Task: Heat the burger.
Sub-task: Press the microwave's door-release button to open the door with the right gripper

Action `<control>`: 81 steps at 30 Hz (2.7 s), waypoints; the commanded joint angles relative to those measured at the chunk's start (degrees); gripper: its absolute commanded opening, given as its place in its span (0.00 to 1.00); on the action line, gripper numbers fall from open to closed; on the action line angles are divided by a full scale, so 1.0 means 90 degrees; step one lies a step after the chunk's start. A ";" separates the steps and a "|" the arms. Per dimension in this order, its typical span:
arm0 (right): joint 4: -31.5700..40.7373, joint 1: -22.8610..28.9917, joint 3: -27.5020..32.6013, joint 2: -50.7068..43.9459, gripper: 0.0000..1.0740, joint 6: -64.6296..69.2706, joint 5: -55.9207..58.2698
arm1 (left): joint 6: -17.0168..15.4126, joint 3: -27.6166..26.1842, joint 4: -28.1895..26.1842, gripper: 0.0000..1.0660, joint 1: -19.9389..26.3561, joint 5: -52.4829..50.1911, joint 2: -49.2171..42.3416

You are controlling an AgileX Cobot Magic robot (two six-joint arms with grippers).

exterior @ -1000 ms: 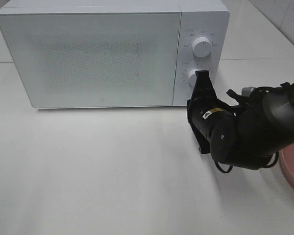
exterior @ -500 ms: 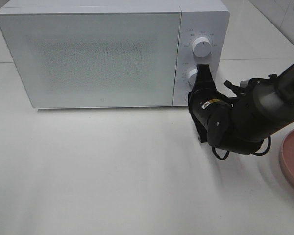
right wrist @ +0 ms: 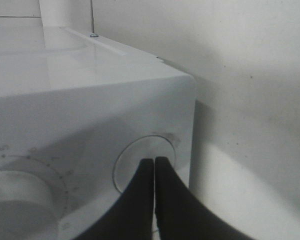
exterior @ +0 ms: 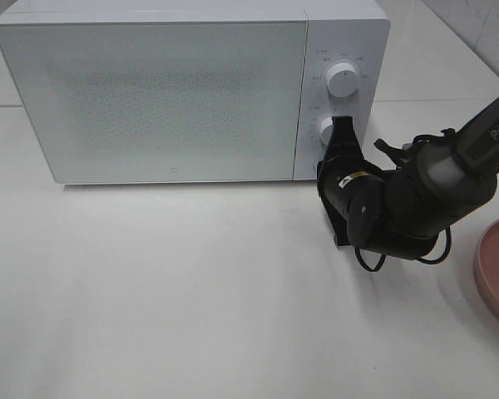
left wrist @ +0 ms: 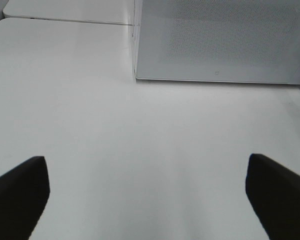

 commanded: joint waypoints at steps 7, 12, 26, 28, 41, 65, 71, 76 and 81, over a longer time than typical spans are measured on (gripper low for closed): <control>-0.0045 -0.0095 -0.0299 0.0172 0.00 -0.0045 -0.0064 | -0.0006 0.0006 -0.0019 0.94 -0.0025 0.0013 -0.0013; -0.0032 -0.0095 -0.0299 0.0172 0.00 -0.0057 -0.0146 | -0.0006 0.0006 -0.0019 0.94 -0.0025 0.0013 -0.0013; 0.0159 -0.0095 -0.0605 0.0076 0.00 -0.0185 -0.0662 | -0.0006 0.0006 -0.0019 0.94 -0.0025 0.0013 -0.0013; 0.0166 -0.0172 -0.0707 0.0076 0.00 -0.0318 -0.0821 | -0.0006 0.0006 -0.0019 0.94 -0.0025 0.0013 -0.0013; 0.0261 -0.0306 -0.1171 0.0178 0.00 -0.0554 -0.1101 | -0.0006 0.0006 -0.0019 0.94 -0.0025 0.0013 -0.0013; 0.0064 -0.0299 -0.0503 -0.0134 0.00 -0.0662 -0.0293 | -0.0006 0.0006 -0.0013 0.94 -0.0025 0.0019 -0.0013; -0.0038 -0.0299 -0.0178 -0.0306 0.00 -0.0713 -0.0083 | -0.0006 0.0006 -0.0013 0.94 -0.0025 0.0019 -0.0013; -0.0229 -0.0299 0.0127 -0.0516 0.00 -0.0789 0.0280 | -0.0006 0.0006 -0.0013 0.94 -0.0025 0.0019 -0.0013; -0.0325 -0.0299 0.0363 -0.0738 0.00 -0.1050 0.0700 | -0.0006 0.0006 -0.0013 0.94 -0.0025 0.0019 -0.0013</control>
